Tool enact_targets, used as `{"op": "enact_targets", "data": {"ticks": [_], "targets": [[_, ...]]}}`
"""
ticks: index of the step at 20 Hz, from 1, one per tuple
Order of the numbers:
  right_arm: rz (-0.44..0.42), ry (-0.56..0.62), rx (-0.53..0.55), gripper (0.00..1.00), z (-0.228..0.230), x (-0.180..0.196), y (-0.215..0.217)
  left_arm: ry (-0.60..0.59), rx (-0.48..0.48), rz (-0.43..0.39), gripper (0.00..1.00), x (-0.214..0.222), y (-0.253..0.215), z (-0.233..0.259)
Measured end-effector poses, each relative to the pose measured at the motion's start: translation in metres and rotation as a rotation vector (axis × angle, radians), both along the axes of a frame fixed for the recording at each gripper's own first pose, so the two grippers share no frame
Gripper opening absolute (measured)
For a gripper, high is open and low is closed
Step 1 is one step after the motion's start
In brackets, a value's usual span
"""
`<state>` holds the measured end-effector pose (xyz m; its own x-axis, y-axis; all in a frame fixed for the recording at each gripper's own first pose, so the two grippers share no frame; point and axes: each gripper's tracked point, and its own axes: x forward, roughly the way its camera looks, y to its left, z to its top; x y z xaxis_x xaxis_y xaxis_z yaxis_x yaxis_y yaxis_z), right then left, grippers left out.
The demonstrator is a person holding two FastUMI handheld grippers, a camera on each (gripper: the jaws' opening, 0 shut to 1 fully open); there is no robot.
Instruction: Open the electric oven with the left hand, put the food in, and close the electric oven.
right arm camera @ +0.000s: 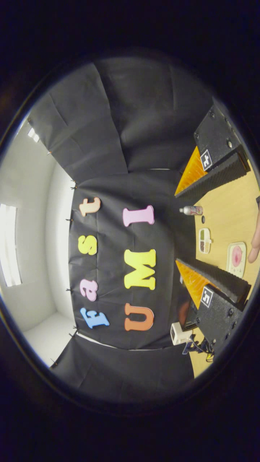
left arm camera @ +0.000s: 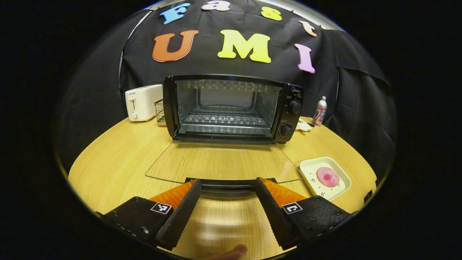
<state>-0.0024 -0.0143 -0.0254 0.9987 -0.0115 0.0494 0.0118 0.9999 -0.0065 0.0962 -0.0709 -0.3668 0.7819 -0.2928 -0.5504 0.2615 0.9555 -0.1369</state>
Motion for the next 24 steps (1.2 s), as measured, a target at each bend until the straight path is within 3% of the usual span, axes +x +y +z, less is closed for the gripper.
{"op": "enact_targets", "data": {"ticks": [4,12,13,19,24], "targets": [[-0.009,0.015,-0.002,0.96,-0.004,0.006,-0.004,-0.034,0.035,-0.001,0.95,0.002,-0.001,0.003],[-0.001,0.097,-0.051,0.96,-0.03,0.035,-0.004,-0.151,-0.058,0.022,0.96,-0.002,0.006,0.069],[0.008,0.125,-0.056,1.0,-0.036,0.042,-0.004,-0.171,-0.07,0.03,0.96,-0.004,0.008,0.082],[0.084,0.351,-0.1,0.97,-0.088,0.09,0.006,-0.323,-0.095,0.082,0.95,-0.019,0.029,0.165],[0.127,0.648,-0.04,0.97,-0.174,0.125,0.01,-0.445,-0.135,0.121,0.95,-0.033,0.045,0.228]]}}
